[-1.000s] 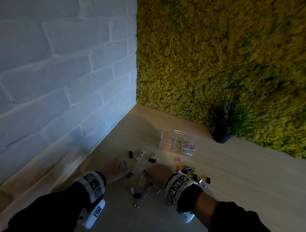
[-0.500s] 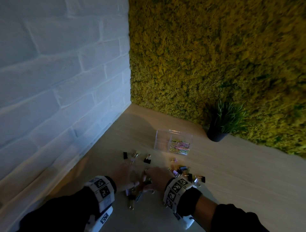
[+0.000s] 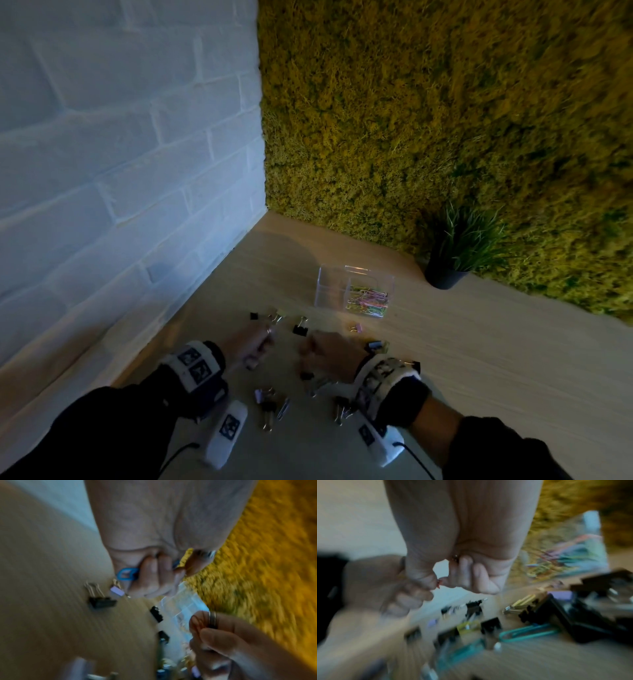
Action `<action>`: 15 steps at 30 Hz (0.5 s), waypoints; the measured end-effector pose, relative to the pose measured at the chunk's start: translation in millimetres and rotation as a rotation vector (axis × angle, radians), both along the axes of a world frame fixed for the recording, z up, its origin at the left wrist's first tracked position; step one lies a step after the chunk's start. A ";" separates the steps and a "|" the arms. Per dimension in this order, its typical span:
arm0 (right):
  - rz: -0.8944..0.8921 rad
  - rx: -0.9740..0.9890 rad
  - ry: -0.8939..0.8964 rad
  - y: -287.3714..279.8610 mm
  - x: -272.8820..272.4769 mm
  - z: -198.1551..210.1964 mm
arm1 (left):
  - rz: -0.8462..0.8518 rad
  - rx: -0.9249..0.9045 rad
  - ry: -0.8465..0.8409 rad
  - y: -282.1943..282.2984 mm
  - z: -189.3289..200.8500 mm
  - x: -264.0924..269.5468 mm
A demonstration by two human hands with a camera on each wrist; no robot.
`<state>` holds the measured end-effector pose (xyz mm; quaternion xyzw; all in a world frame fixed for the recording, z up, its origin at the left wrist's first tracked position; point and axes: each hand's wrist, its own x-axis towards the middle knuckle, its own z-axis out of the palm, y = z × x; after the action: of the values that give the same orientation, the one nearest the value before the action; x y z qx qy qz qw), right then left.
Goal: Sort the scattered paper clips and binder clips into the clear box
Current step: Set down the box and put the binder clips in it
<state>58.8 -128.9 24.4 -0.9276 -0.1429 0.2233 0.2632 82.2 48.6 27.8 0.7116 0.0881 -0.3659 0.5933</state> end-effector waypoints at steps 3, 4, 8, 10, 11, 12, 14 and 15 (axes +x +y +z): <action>-0.435 0.694 0.424 -24.6 6.2 1.0 | 0.176 -0.351 0.116 2.8 6.3 3.5; -0.523 0.932 0.549 -31.9 6.2 2.5 | 0.195 -0.426 0.123 1.7 9.4 1.8; -0.588 1.312 0.650 -46.9 2.3 4.4 | 0.145 -0.502 0.104 -5.0 8.9 -3.7; -0.661 1.270 0.623 -43.4 2.0 2.2 | 0.098 -0.456 0.086 -4.6 8.5 -6.2; -0.706 1.240 0.642 -40.3 2.3 0.3 | 0.084 -0.424 0.095 -5.6 9.8 -8.0; -0.736 1.189 0.665 -36.7 1.9 -0.7 | 0.070 -0.365 0.096 -7.5 12.2 -9.3; -0.655 0.939 0.585 -31.9 2.4 -3.3 | 0.002 -0.153 0.026 -9.1 12.0 -11.4; -0.523 0.718 0.450 -30.5 2.4 -2.7 | -0.102 0.008 -0.086 -9.7 11.3 -14.4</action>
<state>61.2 -159.4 21.6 -0.7121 0.0870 0.2812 0.6374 67.7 38.9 39.2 0.7326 0.0276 -0.3643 0.5743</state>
